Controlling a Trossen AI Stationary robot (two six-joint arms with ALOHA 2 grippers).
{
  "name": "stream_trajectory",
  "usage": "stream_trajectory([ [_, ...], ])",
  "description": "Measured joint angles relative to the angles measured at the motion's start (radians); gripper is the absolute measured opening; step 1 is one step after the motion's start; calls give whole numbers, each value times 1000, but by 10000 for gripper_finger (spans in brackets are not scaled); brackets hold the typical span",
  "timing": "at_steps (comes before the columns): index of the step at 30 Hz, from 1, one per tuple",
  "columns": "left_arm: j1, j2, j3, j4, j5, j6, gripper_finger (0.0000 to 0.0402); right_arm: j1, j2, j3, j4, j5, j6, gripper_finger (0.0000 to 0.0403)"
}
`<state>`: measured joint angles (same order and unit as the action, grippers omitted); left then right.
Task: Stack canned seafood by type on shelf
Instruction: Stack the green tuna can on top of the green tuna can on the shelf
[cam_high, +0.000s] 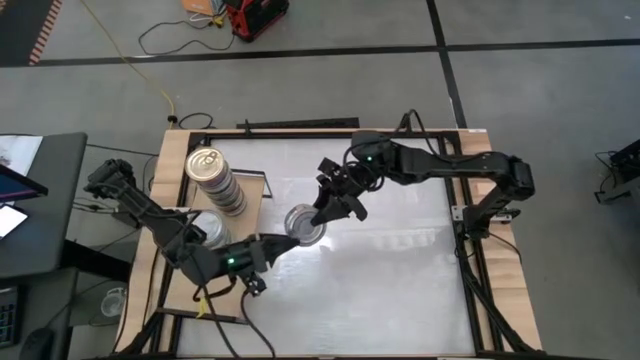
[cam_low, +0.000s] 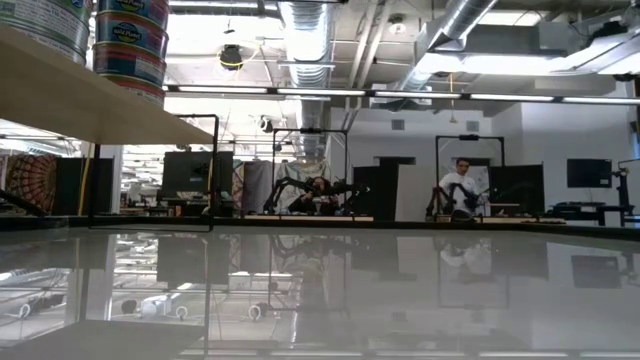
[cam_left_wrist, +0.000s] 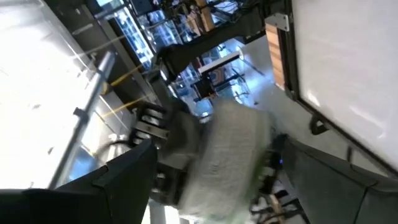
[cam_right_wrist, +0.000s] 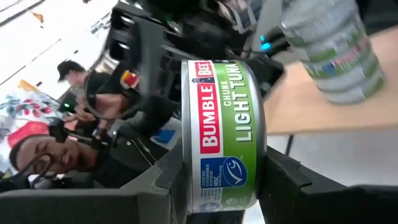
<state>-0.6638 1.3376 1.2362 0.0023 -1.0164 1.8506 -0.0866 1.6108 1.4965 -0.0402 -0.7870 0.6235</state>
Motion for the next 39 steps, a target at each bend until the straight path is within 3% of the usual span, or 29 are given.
stream_trajectory([
  [5,22,2,0,-14,-5,-58,332,24,-1,19,-9,6,9,167],
  [14,30,1,0,-8,48,13,325,30,-1,22,-15,5,31,167],
  [17,30,1,0,-8,66,38,294,29,-1,22,-15,5,31,167],
  [24,33,2,-1,-15,73,49,171,27,26,23,-6,8,119,173],
  [27,32,2,-2,-24,65,52,133,17,40,23,7,1,151,188],
  [34,33,2,-2,-43,74,-10,133,11,44,24,77,29,136,251],
  [39,0,-28,-2,-47,142,-119,134,-8,9,41,-3,-13,88,288],
])
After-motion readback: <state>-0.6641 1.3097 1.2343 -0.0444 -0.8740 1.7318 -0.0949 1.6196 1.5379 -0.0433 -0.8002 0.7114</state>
